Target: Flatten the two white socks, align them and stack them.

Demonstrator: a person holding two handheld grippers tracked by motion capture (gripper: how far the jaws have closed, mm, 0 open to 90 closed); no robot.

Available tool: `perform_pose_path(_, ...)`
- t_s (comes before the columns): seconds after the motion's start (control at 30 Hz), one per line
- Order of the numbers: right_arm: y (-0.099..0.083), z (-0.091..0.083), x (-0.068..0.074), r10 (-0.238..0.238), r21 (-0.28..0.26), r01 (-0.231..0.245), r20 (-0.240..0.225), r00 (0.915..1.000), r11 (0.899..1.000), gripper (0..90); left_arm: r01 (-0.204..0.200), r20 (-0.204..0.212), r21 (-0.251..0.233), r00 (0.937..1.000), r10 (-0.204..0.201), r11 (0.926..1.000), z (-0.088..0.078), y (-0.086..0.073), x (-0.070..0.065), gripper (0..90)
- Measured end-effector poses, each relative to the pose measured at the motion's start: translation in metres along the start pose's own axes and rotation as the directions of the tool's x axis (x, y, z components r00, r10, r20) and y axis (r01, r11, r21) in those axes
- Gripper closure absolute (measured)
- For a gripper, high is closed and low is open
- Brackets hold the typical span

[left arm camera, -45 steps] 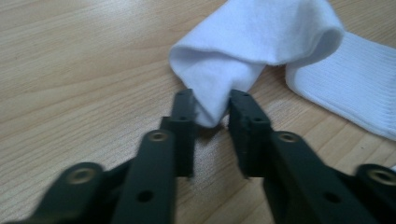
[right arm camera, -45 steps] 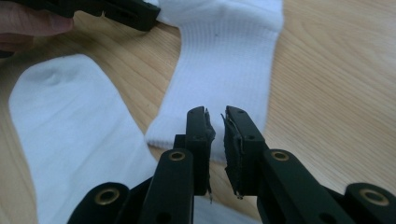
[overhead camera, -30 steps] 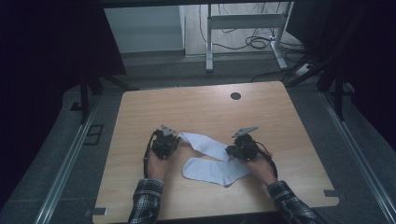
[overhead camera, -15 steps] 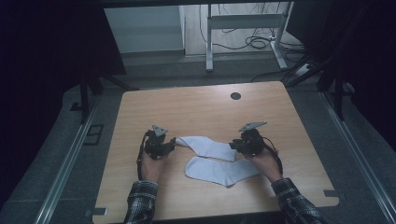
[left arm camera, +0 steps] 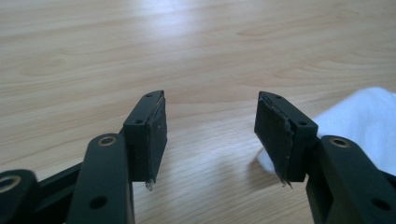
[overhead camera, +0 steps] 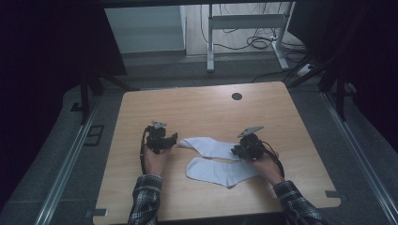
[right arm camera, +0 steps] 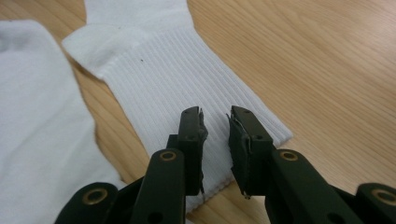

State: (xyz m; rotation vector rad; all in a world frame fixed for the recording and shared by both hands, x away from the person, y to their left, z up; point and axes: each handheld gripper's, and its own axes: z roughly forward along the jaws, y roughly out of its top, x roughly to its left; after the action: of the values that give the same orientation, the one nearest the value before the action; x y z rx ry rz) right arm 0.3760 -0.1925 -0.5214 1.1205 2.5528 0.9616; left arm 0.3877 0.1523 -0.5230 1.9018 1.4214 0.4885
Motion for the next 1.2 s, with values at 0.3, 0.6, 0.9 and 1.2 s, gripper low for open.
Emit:
perform_pose_path(0.3, -0.006, -0.005, -0.012, 0.018, -0.008, -0.018, 0.012, 0.9998, 1.0, 71.6, -0.15, 0.037, 0.063, 0.9883, 0.148, 0.9866, 0.008, -0.01, -0.025, 41.0)
perform_pose_path(0.6, -0.007, -0.007, -0.013, 0.003, 0.0, -0.003, 0.016, 0.9999, 1.0, 70.4, -0.081, 0.148, -0.027, 0.9855, 0.084, 0.9963, -0.005, 0.005, -0.029, 42.4)
perform_pose_path(0.9, -0.01, -0.009, -0.015, 0.019, -0.01, -0.019, 0.002, 0.9998, 1.0, 69.7, -0.135, 0.314, 0.086, 0.944, 0.102, 0.9871, 0.018, -0.009, -0.038, 58.8)
perform_pose_path(1.2, -0.004, -0.016, -0.017, 0.028, -0.047, -0.026, 0.029, 0.9992, 0.999, 78.5, -0.318, 0.089, -0.09, 0.9414, 0.325, 0.9439, -0.027, 0.019, -0.053, 80.2)
